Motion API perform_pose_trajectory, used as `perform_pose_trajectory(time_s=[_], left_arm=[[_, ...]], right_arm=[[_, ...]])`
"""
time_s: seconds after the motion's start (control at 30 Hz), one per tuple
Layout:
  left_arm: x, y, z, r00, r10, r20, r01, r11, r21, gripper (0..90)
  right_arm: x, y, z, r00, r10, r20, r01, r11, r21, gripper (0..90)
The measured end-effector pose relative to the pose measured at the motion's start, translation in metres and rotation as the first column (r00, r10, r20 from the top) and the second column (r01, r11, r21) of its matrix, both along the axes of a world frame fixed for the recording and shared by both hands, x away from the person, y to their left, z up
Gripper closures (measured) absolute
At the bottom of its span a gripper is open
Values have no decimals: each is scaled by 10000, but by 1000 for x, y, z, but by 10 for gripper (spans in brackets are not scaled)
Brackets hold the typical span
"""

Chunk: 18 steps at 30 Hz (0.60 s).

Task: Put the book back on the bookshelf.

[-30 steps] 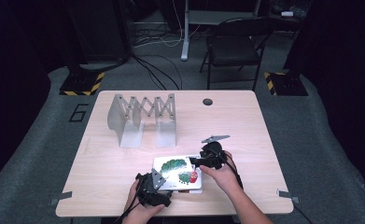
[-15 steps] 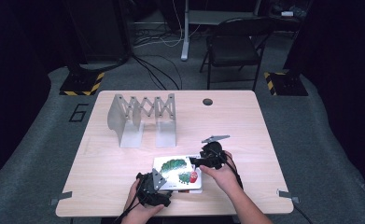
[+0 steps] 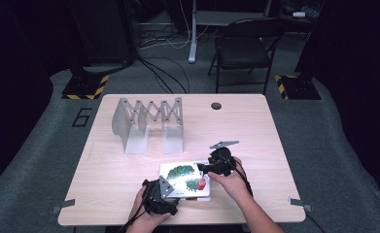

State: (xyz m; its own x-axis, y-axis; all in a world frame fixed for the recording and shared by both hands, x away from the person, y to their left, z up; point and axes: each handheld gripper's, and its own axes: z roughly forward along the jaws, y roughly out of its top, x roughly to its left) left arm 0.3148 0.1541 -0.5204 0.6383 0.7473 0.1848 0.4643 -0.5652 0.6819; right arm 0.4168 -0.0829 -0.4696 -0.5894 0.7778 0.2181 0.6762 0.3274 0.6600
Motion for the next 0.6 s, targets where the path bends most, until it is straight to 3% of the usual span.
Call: perform_pose_trajectory(time_s=[0.2, 0.6], left_arm=[[-2, -1, 1, 9997, -213, 82, 211, 9996, 162, 110], [-3, 1, -1, 9996, -196, 218, 198, 9998, -69, 111]], right_arm=[[0, 0, 0, 10000, -4, 0, 4, 10000, 2, 425], [1, -1, -2, 10000, 10, -72, -10, 10000, 58, 425]])
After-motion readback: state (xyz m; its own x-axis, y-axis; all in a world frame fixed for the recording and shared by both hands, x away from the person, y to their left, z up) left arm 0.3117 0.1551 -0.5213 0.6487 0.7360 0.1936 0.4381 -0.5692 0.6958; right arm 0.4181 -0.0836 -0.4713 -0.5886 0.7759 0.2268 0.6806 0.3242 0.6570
